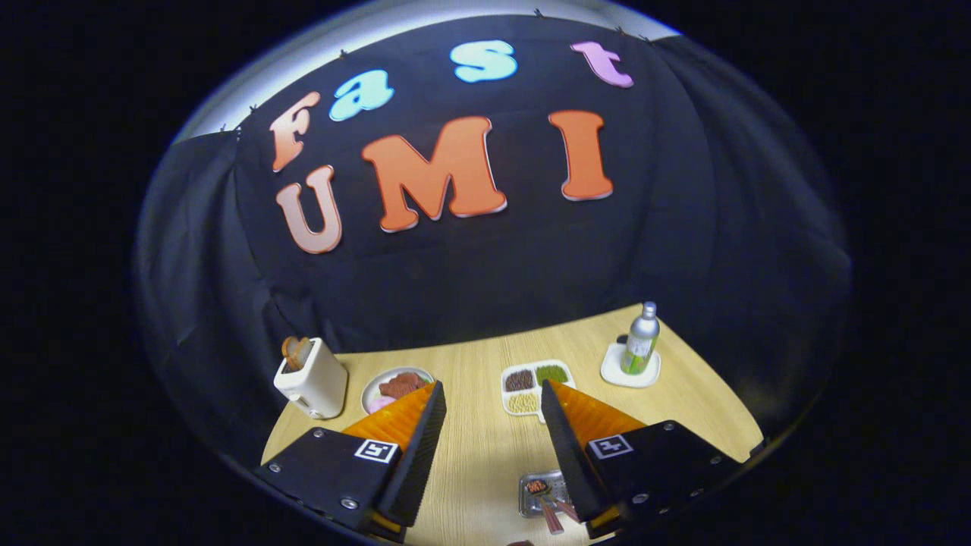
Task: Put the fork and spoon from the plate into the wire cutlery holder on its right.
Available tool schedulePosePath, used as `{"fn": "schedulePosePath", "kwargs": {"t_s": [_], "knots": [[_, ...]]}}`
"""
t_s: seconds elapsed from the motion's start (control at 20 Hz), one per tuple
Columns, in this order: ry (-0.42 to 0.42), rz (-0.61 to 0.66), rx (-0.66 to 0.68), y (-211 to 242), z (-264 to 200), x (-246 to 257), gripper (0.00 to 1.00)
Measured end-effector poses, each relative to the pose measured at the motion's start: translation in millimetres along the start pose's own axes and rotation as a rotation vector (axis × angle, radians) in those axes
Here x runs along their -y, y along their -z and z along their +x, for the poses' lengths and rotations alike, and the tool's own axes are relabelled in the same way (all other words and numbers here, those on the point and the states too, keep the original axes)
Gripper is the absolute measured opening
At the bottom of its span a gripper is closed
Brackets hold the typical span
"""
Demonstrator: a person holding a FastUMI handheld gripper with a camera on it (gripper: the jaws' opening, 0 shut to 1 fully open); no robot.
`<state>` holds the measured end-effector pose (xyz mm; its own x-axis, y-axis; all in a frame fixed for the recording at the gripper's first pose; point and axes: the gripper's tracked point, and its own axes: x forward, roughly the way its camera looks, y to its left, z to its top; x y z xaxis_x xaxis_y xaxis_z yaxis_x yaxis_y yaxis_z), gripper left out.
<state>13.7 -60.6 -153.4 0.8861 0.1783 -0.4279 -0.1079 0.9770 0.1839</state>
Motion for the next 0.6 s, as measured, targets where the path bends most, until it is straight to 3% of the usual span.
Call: {"fn": "schedulePosePath", "kwargs": {"t_s": [0.3, 0.6], "knots": [[-0.004, -0.113, 0.237, -69.1, -16.5, -31.7, 0.96], [0.007, -0.187, 0.39, -114.5, -33.9, -52.4, 0.97]]}}
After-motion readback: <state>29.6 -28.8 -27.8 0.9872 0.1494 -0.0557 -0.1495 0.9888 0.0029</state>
